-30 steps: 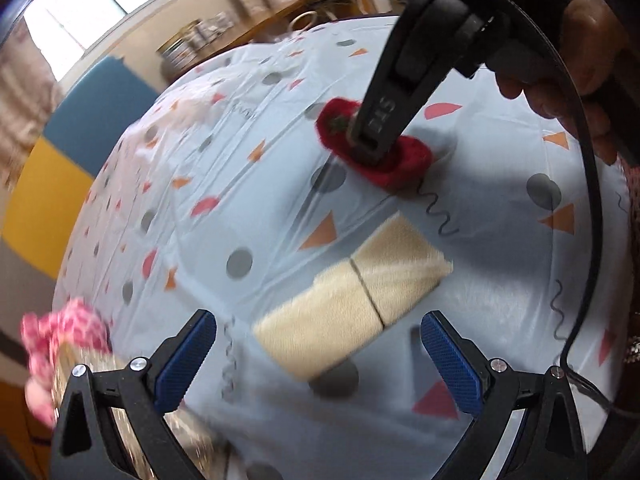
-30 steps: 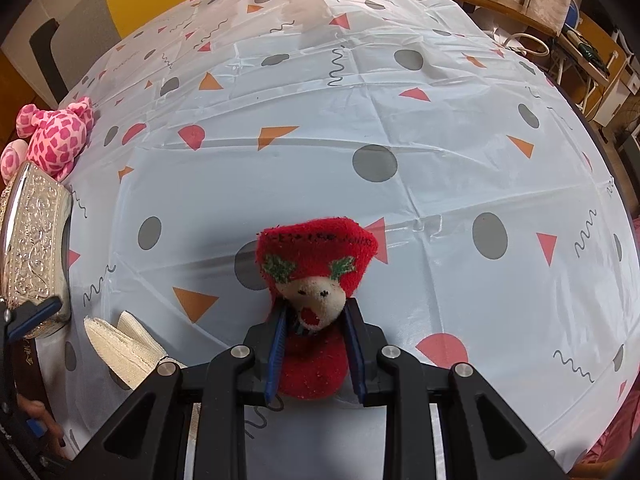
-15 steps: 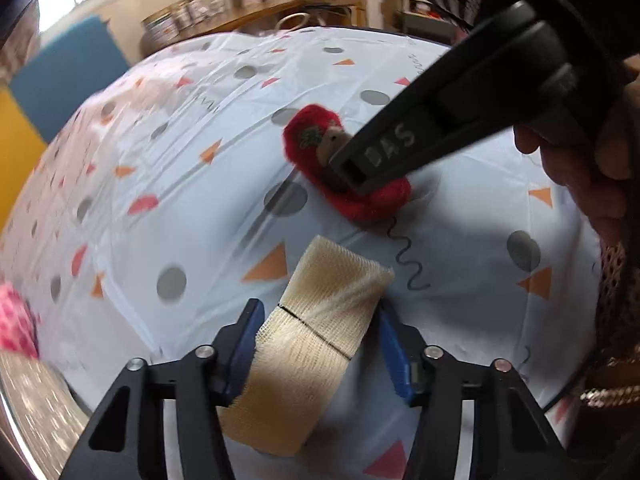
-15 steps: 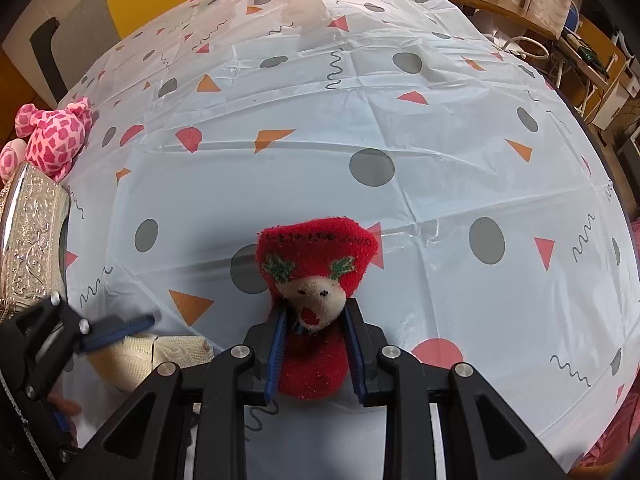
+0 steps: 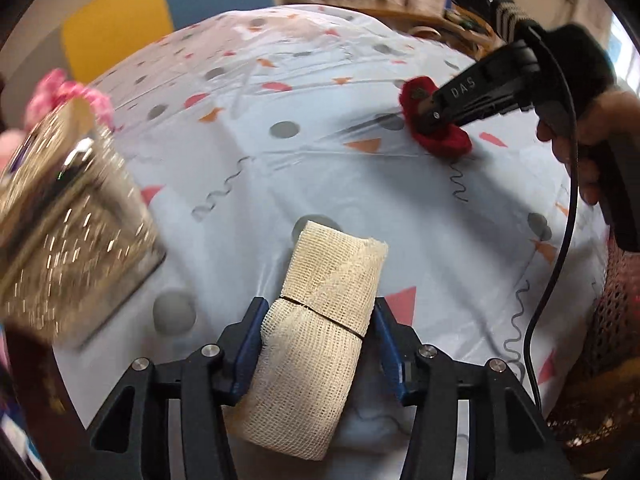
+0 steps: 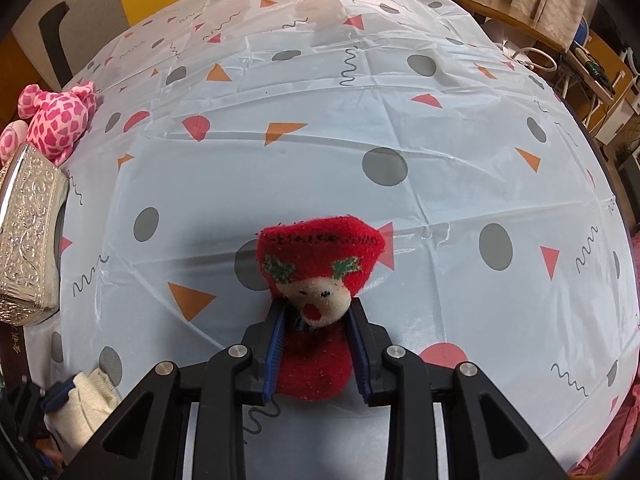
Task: Organize soft objects
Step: 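Grasp the beige woven pouch with the left tool and lift it, then carry the beige woven pouch into the gold tray with the left tool, open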
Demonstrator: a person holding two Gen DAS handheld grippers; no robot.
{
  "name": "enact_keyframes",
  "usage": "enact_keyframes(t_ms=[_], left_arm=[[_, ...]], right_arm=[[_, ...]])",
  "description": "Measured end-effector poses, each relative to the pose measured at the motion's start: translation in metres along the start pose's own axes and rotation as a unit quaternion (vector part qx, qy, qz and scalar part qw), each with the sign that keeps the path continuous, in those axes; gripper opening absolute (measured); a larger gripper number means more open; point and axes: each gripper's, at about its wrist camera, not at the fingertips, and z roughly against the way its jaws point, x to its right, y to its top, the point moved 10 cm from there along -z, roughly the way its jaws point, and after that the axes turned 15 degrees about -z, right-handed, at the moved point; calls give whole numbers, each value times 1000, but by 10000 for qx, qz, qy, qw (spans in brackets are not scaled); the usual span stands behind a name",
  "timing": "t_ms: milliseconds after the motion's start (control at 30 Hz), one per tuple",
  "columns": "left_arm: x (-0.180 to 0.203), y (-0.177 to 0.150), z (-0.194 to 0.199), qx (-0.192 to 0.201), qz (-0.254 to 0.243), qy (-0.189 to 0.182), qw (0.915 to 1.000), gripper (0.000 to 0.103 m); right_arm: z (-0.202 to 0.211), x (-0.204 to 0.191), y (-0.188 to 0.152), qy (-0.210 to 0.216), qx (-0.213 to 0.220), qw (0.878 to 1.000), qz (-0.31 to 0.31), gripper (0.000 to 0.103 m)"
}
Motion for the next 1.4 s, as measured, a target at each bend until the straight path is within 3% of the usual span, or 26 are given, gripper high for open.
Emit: enact_keyframes(t_ms=[333, 400, 567, 967, 1400], left_arm=[[-1, -9, 5, 295, 317, 321, 9985, 56], [-2, -8, 4, 317, 307, 361, 9984, 49], [2, -11, 14, 364, 353, 350, 9981, 47], [-15, -7, 81, 898, 723, 667, 9911, 47], [-63, -30, 127, 1020, 1347, 1148, 9789, 48]], right_arm=[[0, 2, -1, -75, 141, 9998, 69, 31], [1, -1, -1, -167, 207, 9994, 207, 31], [0, -5, -1, -253, 315, 9984, 387, 31], [1, -7, -1, -253, 370, 9980, 442, 32], [3, -12, -3, -436, 558, 9947, 752, 31]])
